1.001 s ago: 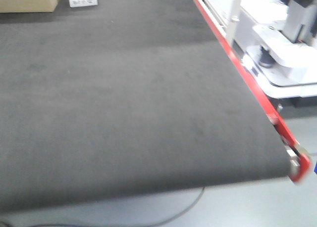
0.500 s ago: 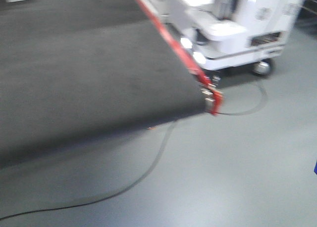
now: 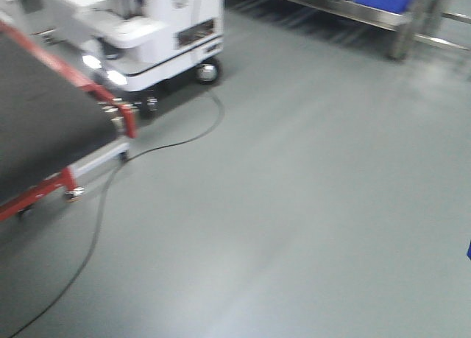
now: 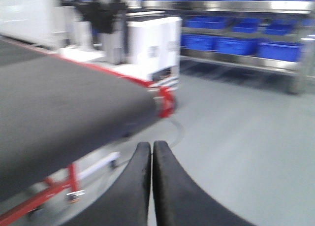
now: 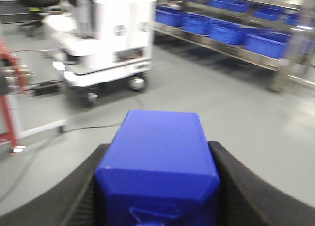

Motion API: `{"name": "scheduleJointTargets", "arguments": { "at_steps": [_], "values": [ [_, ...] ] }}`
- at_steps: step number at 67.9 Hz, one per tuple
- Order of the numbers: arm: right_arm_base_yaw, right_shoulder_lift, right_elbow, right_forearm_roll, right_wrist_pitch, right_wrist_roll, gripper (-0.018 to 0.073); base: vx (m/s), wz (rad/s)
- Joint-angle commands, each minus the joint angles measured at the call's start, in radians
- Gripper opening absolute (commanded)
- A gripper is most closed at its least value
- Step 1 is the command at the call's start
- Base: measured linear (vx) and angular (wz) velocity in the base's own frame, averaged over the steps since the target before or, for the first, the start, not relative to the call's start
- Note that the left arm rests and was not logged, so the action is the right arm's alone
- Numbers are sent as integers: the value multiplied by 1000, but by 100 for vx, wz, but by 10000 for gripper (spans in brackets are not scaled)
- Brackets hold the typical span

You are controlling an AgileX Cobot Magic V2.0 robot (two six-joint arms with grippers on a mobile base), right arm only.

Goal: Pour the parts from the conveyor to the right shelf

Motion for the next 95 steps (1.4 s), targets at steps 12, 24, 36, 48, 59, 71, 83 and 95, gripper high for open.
{"name": "scheduleJointTargets", "arguments": {
  "at_steps": [12, 24, 36, 48, 59, 71, 83, 95],
  "values": [
    [-3, 12, -26, -5, -81, -4, -6, -23, -89],
    [-3, 12, -26, -5, -81, -4, -6, -21, -83],
    [-3, 12, -26, -5, -81, -4, -6, -20, -77],
    [-3, 12, -26, -5, -81, -4, -6, -18, -68],
    [-3, 12, -26, -5, -81, -4, -6, -15, -59],
    [-3, 12, -26, -5, -81, -4, -6, -12, -47],
    [-3, 12, -26, -5, -81, -4, -6, -9, -35],
    [-3, 12, -26, -5, -81, -4, -6, -5, -23]
  ]
}}
